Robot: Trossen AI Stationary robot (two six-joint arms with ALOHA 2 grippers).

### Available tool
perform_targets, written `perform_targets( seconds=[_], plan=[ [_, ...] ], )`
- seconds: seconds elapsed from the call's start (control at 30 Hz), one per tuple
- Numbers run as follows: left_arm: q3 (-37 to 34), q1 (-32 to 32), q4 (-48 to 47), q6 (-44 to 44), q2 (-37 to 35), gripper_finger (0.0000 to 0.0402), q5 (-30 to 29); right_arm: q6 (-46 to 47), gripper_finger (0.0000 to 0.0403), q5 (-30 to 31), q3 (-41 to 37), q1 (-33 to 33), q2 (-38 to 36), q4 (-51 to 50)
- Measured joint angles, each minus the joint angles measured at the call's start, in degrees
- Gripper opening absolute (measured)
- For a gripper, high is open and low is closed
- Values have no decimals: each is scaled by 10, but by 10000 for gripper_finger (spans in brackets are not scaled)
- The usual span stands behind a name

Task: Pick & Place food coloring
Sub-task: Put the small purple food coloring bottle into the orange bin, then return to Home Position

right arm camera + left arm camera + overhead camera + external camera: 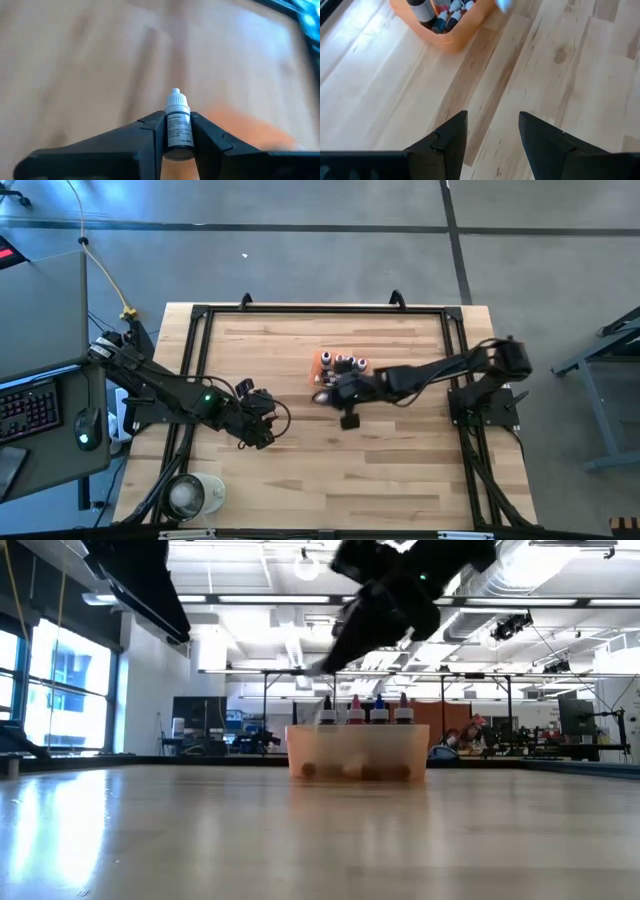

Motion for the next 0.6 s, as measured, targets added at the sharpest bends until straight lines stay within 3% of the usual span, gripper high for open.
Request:
perform_targets(
  seconds=[0.07,0.17,0.37,0.47,0.6],
  plan=[
    [0,0,0,0,0,175,-4,23,68,38,-15,-12,-28,-37],
    [0,0,0,0,0,175,-7,60,70,47,-68,-35,-52,-48],
    [0,0,5,-2,0,175,-6,43,100,116,-160,-63,-64,28],
    [0,0,5,-4,0,175,-6,0,111,137,-171,-65,-64,59],
    [7,0,-16,-4,-6,175,-24,-23,124,147,-137,-62,-66,25]
  ],
)
